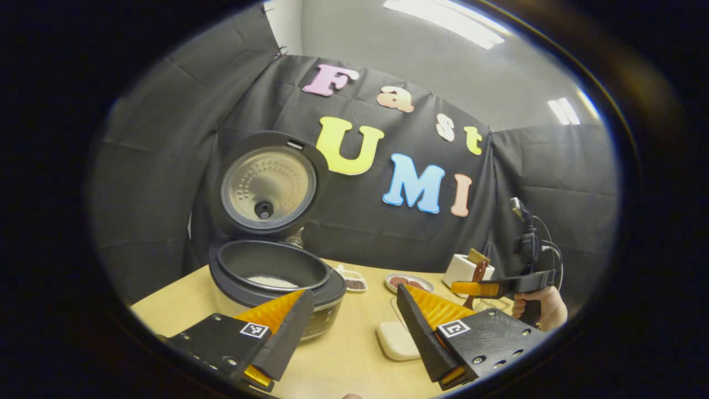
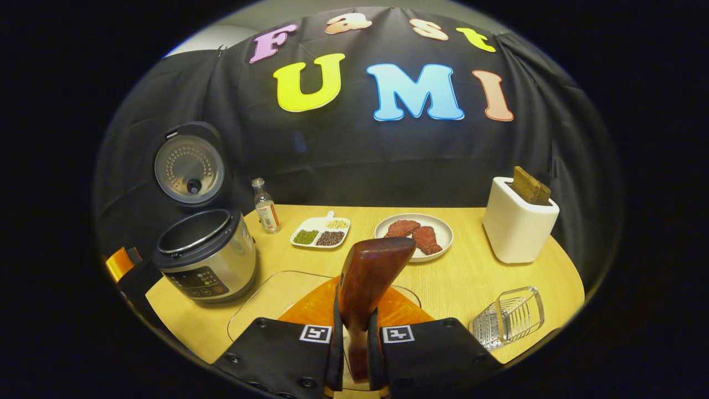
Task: Close the left gripper, press the button to open the rice cooker; take a wooden spoon from the chopstick holder with the right hand, scoop a spoonful of rice and pour it into the rice cooker, then put the wooden spoon back into the chopstick holder.
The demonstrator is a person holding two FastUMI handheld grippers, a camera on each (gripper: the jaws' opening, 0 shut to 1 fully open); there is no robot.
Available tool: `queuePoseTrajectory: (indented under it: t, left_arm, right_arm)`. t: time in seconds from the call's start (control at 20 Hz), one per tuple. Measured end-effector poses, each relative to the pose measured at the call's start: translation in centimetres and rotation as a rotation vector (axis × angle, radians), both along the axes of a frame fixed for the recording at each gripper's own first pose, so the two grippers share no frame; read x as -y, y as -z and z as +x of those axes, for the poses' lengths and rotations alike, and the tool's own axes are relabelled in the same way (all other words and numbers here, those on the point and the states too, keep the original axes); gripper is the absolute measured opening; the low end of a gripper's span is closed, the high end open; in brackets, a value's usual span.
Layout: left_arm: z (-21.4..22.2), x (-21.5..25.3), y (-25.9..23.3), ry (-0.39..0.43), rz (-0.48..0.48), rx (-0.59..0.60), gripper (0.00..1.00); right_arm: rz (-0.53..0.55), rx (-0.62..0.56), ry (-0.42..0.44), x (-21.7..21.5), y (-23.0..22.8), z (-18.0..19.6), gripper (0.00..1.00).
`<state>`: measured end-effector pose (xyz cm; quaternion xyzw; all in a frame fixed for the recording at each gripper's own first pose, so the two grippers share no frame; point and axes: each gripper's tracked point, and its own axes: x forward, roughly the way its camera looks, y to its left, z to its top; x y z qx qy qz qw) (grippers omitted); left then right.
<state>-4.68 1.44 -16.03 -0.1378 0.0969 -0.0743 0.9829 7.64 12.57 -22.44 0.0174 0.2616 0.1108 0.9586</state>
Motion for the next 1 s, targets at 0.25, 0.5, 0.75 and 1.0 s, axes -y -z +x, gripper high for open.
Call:
queuePoseTrajectory:
  t: [0.25, 0.5, 0.75, 1.0]
  left_arm:
    - [0.0, -0.2, -0.1, -0.001, -0.002, 0.003, 0.94]
    - [0.2, 0.3, -0.3, 0.020, 0.008, 0.019, 0.94]
    - [0.2, -0.3, 0.4, 0.013, -0.027, 0.005, 0.95]
    - [0.0, -1.7, 0.9, -0.016, -0.029, -0.004, 0.93]
  right_arm:
    - [0.033, -0.012, 0.013, -0.6, 0.1, -0.3, 0.19]
    - [0.135, -0.063, 0.000, -3.2, 0.6, -1.0, 0.19]
    - [0.201, -0.091, -0.028, -6.2, 0.7, -1.2, 0.19]
    - [0.299, -0.131, -0.036, -8.2, 0.5, -1.1, 0.19]
